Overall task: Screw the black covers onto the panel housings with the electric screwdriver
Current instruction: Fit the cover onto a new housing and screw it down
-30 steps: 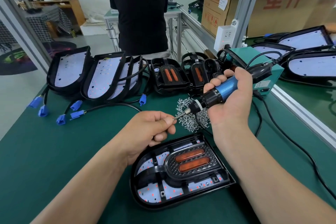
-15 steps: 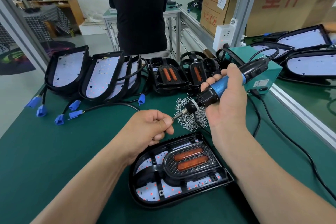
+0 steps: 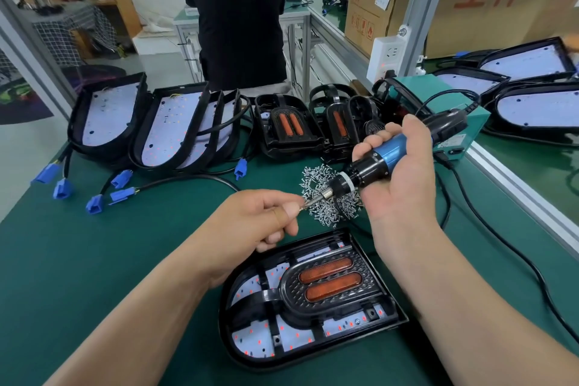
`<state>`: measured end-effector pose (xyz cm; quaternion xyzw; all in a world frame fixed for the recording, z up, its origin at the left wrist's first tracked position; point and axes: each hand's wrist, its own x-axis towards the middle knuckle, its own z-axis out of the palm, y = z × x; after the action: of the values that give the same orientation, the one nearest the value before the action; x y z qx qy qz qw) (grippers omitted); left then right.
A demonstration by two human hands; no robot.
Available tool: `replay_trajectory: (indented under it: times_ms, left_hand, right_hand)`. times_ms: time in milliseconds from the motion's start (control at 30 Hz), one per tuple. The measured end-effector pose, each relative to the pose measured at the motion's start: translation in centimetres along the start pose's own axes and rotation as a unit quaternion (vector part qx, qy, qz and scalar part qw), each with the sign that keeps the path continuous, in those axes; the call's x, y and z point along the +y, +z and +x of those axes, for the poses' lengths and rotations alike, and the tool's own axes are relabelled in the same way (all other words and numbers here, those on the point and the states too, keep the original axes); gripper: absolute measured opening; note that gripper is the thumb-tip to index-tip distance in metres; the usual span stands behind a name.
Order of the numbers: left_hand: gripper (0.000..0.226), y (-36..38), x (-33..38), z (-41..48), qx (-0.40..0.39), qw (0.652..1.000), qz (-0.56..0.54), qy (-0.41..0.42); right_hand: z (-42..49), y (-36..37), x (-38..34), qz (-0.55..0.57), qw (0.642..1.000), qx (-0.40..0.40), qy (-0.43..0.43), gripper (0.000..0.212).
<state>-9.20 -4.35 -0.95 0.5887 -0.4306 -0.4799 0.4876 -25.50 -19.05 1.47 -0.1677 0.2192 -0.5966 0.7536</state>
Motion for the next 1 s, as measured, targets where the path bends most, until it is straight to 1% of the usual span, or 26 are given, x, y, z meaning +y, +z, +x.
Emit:
replay_trajectory:
  times_ms: [100, 200, 267, 333, 467, 533, 633, 733, 833, 1000]
  left_hand:
    - [0.029, -0.5, 0.4, -0.5, 0.002, 0.999, 0.038, -0.014]
    - [0.040, -0.8, 0.9, -1.3, -0.015, 0.985, 0.171, -0.008]
    - [0.034, -0.8, 1.0, -1.6, -0.028, 0.973, 0.229, 0.003]
    - [0.026, -0.6, 0.9, -1.9, -0.027, 0.967, 0.254, 0.015]
    - [0.008, -0.3, 0.5, -2.3, -0.005, 0.962, 0.271, 0.036]
    - [0.005, -0.2, 0.2, -2.3, 0.008, 0.962, 0.271, 0.043]
    - [0.004, 0.0, -0.1, -2.3, 0.015, 0.962, 0.265, 0.056]
    - [0.002, 0.1, -0.3, -2.3, 0.015, 0.961, 0.266, 0.070]
    - [0.011, 0.3, -0.4, -2.3, 0.024, 0.962, 0.261, 0.075]
    - [0.014, 0.3, -0.4, -2.4, 0.028, 0.961, 0.265, 0.076]
  right_hand:
    - [0.2, 0.0, -0.9, 0.014, 1.000, -0.014, -0.001, 0.025]
    - [0.3, 0.1, -2.0, 0.007, 0.999, -0.035, -0.003, 0.022]
    - [0.2, 0.2, -2.4, -0.012, 0.998, -0.055, -0.001, 0.021]
    - [0.1, 0.3, -2.8, -0.042, 0.996, -0.075, -0.004, 0.021]
    - [-0.3, 0.8, -3.2, -0.124, 0.984, -0.129, -0.018, 0.020]
    - [-0.5, 1.0, -3.2, -0.158, 0.975, -0.153, -0.030, 0.019]
    - [-0.9, 1.3, -3.3, -0.198, 0.962, -0.181, -0.048, 0.021]
    - [-1.2, 1.4, -3.1, -0.214, 0.956, -0.195, -0.056, 0.022]
    - [-1.4, 1.5, -2.9, -0.220, 0.954, -0.197, -0.058, 0.019]
    - [-1.6, 1.6, -2.8, -0.223, 0.952, -0.201, -0.061, 0.020]
